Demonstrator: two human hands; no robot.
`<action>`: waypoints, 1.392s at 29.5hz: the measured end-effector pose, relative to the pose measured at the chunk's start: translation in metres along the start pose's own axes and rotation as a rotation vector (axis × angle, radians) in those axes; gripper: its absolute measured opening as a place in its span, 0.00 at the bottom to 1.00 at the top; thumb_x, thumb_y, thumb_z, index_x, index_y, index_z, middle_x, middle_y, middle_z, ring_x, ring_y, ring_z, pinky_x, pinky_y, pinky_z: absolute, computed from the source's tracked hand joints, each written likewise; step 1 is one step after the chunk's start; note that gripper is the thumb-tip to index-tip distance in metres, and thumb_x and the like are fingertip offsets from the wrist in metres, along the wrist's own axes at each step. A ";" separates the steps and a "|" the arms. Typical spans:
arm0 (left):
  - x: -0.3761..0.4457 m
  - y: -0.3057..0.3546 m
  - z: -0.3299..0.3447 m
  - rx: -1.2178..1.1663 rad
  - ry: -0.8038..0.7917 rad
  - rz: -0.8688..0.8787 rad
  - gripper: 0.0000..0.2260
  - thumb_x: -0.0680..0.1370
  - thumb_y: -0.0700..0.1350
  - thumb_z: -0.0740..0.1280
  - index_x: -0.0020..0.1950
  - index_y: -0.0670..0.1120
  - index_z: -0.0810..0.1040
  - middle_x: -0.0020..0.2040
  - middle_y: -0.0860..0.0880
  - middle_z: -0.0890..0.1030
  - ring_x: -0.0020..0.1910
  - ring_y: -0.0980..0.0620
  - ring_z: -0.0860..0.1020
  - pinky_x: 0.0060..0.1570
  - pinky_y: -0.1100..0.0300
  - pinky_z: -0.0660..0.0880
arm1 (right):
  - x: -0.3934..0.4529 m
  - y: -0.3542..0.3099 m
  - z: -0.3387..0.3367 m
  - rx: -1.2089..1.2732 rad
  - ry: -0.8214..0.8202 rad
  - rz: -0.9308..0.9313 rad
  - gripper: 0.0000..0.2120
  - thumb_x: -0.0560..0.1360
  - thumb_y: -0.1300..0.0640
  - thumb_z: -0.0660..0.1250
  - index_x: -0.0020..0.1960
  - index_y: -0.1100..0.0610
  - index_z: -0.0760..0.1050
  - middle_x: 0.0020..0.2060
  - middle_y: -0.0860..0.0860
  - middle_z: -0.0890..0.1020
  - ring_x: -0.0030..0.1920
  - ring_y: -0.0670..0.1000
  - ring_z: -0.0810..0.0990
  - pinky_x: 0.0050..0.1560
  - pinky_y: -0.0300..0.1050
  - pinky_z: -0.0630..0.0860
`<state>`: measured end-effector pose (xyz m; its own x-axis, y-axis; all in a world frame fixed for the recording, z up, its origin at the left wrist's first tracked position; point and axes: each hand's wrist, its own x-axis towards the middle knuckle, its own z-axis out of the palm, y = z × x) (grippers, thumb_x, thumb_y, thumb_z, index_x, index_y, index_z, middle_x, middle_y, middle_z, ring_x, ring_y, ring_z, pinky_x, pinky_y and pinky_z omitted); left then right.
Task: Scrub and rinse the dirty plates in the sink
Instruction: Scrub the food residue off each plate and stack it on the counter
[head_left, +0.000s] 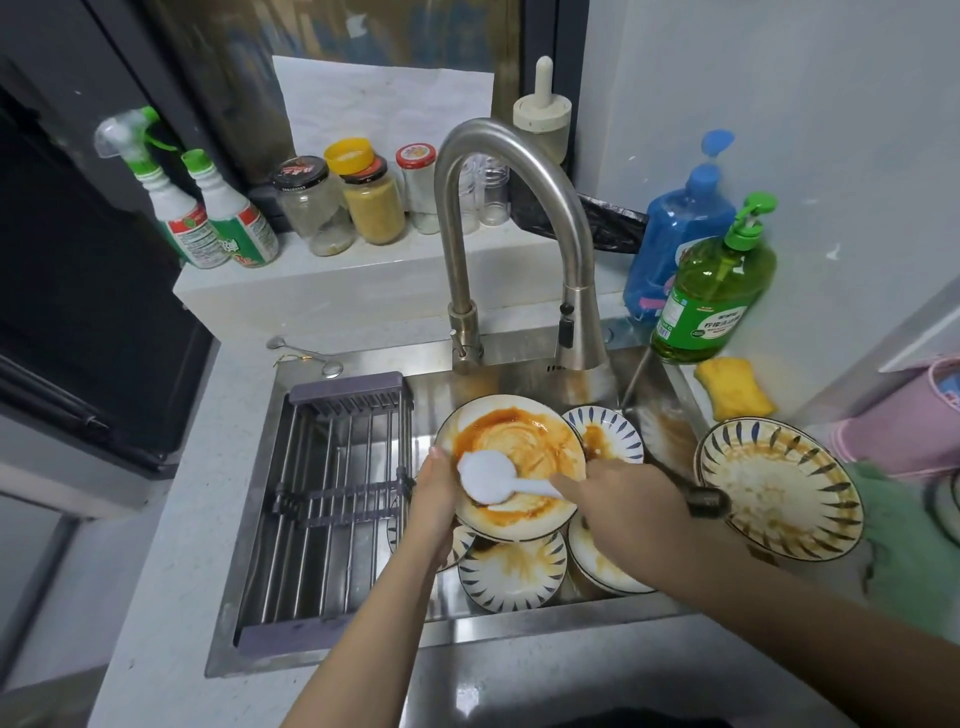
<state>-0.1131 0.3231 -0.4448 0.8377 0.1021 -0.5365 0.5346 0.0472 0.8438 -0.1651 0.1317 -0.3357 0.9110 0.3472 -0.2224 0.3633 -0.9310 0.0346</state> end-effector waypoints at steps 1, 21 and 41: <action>0.001 0.000 -0.004 -0.033 -0.013 -0.001 0.23 0.82 0.60 0.48 0.63 0.49 0.75 0.58 0.47 0.80 0.58 0.49 0.78 0.62 0.48 0.74 | 0.000 0.008 -0.001 -0.012 -0.013 0.032 0.23 0.79 0.62 0.54 0.71 0.49 0.64 0.44 0.50 0.73 0.41 0.51 0.70 0.31 0.42 0.63; -0.003 0.018 0.004 -0.026 -0.098 0.030 0.22 0.81 0.62 0.46 0.57 0.50 0.73 0.60 0.43 0.78 0.61 0.44 0.76 0.62 0.45 0.73 | -0.010 0.007 -0.018 -0.039 0.030 -0.023 0.25 0.71 0.61 0.67 0.66 0.45 0.72 0.36 0.50 0.74 0.34 0.49 0.66 0.26 0.39 0.48; -0.010 0.018 0.004 0.106 -0.065 0.116 0.22 0.81 0.63 0.47 0.61 0.54 0.75 0.57 0.54 0.79 0.60 0.54 0.75 0.58 0.55 0.73 | -0.002 0.036 -0.029 -0.205 -0.112 0.161 0.16 0.79 0.61 0.54 0.64 0.51 0.71 0.32 0.47 0.64 0.29 0.47 0.64 0.26 0.40 0.58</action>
<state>-0.1117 0.3193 -0.4246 0.8980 0.0362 -0.4385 0.4400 -0.0661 0.8956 -0.1485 0.1006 -0.3060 0.9370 0.1713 -0.3043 0.2578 -0.9271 0.2720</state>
